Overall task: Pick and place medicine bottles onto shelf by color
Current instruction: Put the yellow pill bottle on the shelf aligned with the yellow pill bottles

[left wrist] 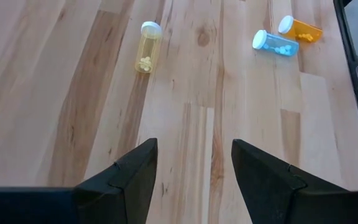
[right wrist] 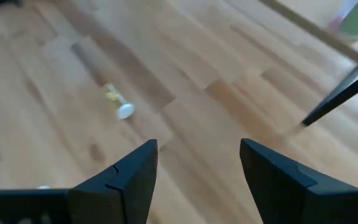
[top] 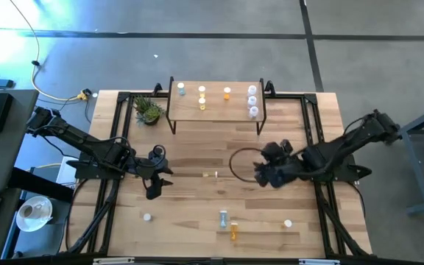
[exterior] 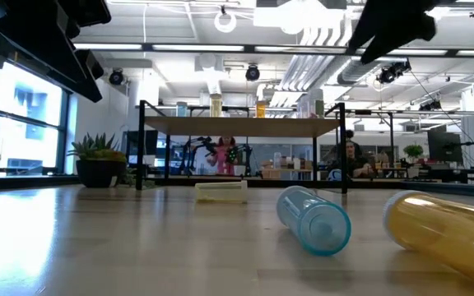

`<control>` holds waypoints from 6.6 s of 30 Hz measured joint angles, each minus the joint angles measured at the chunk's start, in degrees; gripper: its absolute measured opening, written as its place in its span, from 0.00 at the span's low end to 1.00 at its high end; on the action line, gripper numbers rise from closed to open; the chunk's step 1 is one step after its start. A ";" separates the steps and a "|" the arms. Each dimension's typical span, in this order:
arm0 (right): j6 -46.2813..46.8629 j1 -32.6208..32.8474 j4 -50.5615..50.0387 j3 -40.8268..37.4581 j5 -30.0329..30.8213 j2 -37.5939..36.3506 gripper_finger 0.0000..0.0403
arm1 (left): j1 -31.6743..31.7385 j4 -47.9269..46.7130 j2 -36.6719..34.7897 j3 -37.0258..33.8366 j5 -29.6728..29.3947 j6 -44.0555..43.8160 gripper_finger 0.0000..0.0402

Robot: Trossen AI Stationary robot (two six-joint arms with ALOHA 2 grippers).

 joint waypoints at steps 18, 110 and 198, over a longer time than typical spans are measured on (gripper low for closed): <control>7.30 11.59 9.74 0.00 6.63 7.86 0.55 | 0.01 4.52 0.16 0.00 -0.28 -1.55 0.49; -5.19 11.11 21.11 0.07 17.39 9.79 0.55 | 14.02 38.25 45.08 7.30 10.14 21.45 0.25; -47.86 3.99 36.42 13.29 0.02 9.97 0.55 | 14.35 104.53 44.72 7.34 23.70 25.49 0.25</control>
